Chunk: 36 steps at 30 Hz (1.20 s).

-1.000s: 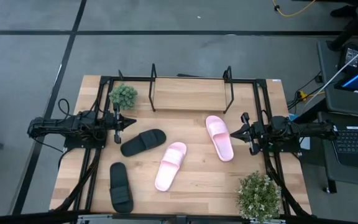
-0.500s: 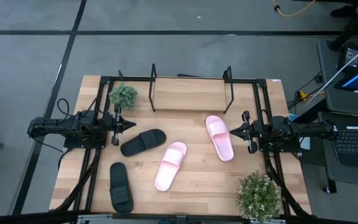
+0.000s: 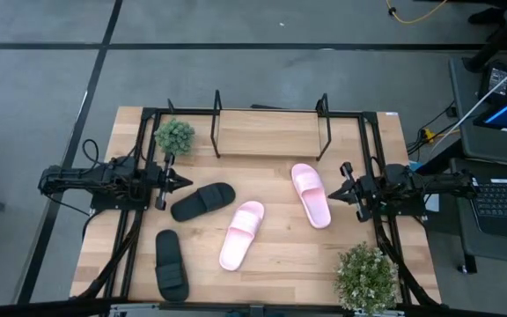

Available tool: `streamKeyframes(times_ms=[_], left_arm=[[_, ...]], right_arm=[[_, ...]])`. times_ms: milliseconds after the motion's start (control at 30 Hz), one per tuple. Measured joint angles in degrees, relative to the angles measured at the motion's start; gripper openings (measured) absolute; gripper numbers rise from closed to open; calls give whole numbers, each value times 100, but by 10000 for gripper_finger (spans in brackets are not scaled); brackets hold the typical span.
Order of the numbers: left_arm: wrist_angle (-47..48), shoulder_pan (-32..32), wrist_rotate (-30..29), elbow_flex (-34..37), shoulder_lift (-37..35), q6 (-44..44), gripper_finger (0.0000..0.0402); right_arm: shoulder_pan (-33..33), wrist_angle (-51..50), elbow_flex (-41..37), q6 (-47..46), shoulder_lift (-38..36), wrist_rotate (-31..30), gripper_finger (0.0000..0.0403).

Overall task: Pick and place slides into the shelf
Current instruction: Put the right pink slides on the shelf

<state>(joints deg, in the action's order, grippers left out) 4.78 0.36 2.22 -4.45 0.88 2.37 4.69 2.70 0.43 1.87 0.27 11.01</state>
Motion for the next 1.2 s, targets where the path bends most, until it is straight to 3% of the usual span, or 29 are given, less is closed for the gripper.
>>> streamKeyframes(times_ms=[133,467,667,967,1200], left_arm=[[108,0,184,0,146,-76,0],[74,0,-394,0,250,-32,0],[69,-1,-492,-1,250,-29,0],[63,-2,-533,0,250,-23,0],[39,0,-1268,-2,250,-17,0]], right_arm=[[2,8,0,192,0,53,7],[0,19,13,252,0,-1082,3],[0,-219,597,-31,196,-1399,2],[0,-1074,1475,9,1457,-1658,1],[33,-1677,2308,-34,2935,-1662,1]])
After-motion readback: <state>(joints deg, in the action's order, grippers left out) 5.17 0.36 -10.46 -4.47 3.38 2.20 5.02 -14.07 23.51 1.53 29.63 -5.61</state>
